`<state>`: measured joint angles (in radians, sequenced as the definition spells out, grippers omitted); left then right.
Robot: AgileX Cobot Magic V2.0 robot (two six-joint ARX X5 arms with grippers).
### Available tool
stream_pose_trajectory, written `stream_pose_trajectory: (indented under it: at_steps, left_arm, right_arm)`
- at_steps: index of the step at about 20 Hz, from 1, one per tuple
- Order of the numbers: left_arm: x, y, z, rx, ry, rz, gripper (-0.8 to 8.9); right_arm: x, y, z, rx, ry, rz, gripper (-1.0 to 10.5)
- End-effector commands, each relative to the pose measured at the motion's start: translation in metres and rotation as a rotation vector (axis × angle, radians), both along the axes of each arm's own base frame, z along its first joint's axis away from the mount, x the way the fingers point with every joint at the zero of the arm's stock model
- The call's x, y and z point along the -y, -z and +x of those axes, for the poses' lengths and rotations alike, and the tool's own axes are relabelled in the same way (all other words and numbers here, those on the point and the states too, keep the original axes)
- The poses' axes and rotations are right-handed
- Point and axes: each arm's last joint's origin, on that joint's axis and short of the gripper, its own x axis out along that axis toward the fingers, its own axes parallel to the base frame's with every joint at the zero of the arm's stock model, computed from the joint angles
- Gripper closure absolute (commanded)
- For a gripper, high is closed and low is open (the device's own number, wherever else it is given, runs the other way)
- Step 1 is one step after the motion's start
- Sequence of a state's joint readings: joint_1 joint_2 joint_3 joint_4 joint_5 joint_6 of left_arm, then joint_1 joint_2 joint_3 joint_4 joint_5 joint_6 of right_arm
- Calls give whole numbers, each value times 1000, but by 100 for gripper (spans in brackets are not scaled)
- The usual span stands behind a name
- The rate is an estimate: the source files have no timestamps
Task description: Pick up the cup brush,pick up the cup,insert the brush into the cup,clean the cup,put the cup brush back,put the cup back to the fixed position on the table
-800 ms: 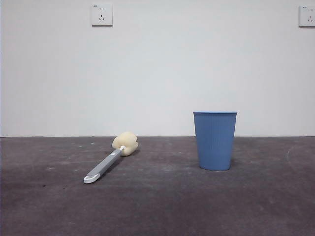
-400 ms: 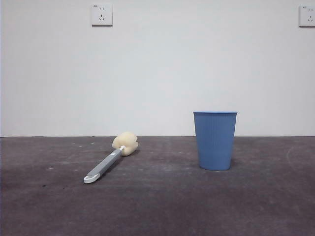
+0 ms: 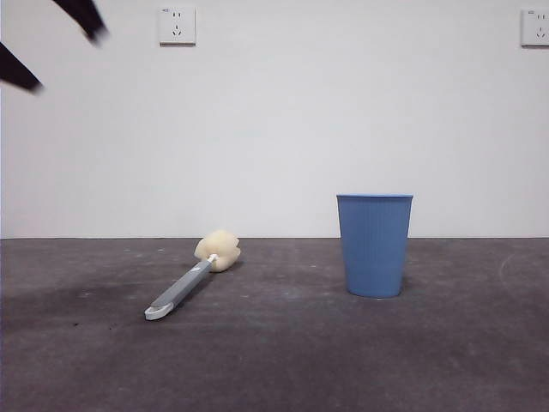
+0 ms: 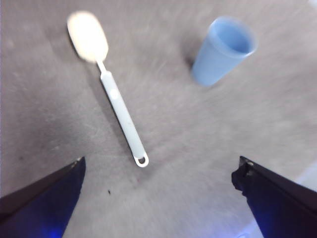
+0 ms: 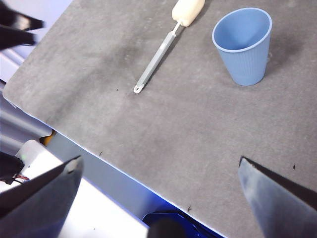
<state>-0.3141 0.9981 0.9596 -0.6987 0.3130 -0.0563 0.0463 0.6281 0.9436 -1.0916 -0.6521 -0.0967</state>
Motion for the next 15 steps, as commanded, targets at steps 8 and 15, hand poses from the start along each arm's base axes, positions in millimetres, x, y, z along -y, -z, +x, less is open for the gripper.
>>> stream_pose_trajectory:
  at_steps: [8,15]
  left_arm:
    - [89,72,80,-104,-116,240,248]
    - [105,126,106,-207,-157,299,249]
  right_arm:
    - [0,-1,0,1,4,5,362]
    - [0,-1,0,1,4,5,362]
